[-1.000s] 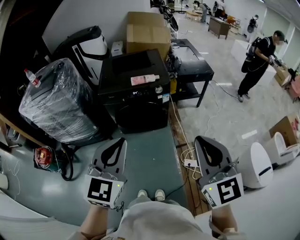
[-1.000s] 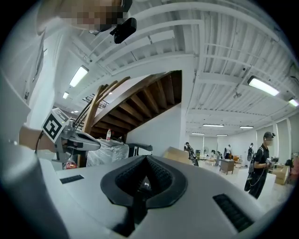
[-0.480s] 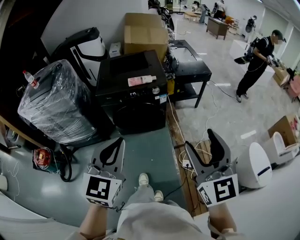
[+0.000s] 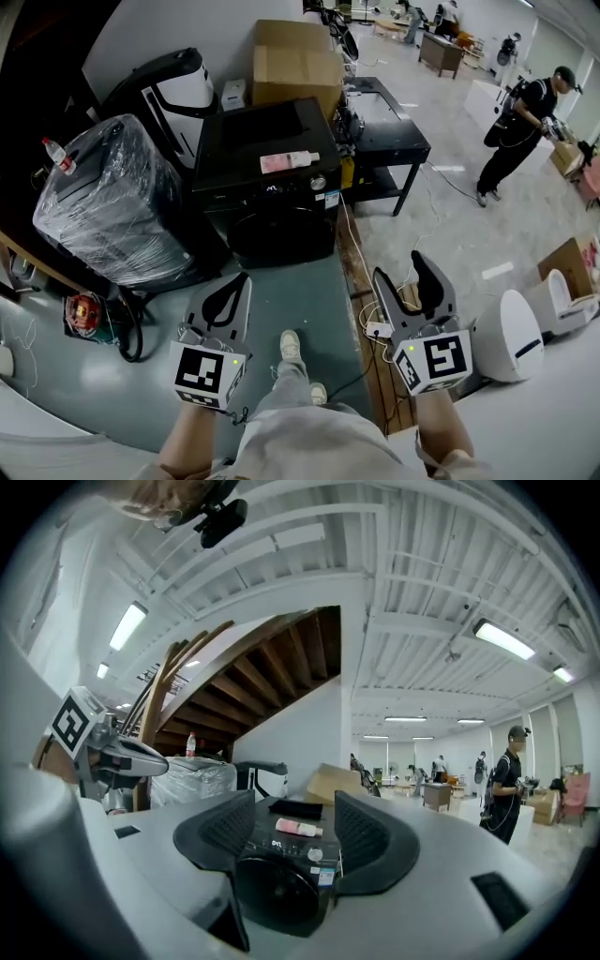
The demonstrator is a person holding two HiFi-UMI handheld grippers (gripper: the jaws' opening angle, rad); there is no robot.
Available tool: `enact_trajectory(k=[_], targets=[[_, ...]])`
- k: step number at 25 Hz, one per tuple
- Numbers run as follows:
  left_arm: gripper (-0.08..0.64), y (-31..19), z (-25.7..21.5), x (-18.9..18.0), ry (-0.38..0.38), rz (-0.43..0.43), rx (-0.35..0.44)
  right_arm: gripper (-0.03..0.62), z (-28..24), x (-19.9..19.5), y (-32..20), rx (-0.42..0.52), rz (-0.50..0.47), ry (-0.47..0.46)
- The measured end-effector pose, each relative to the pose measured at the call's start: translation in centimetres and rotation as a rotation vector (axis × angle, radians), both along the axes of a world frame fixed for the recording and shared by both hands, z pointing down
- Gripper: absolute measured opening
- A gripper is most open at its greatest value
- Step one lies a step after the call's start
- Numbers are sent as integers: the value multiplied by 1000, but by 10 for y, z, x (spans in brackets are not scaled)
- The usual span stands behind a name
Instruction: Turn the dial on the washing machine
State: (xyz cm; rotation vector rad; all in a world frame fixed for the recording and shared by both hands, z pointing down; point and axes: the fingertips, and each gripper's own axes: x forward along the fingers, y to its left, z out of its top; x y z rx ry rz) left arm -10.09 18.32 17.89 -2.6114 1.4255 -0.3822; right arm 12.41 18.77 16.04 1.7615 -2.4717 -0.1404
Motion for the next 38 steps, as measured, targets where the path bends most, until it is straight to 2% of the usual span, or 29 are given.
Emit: enact_trajectory(k=[9, 16, 23, 31, 38], targets=[[20, -82, 32, -22, -8, -32, -53, 288, 33, -30, -97, -41, 7, 102], [20, -174, 56, -41, 13, -36, -87, 288, 78, -47, -195, -172, 40, 20], [20, -250, 76, -59, 65, -16, -139, 290, 117, -64, -276, -263, 80, 55], [20, -301, 101, -68, 98, -16, -142, 295, 162, -70, -334, -332, 84, 98], [20, -334, 127, -61, 84, -44, -151, 299, 189, -68, -376, -330, 52, 106]])
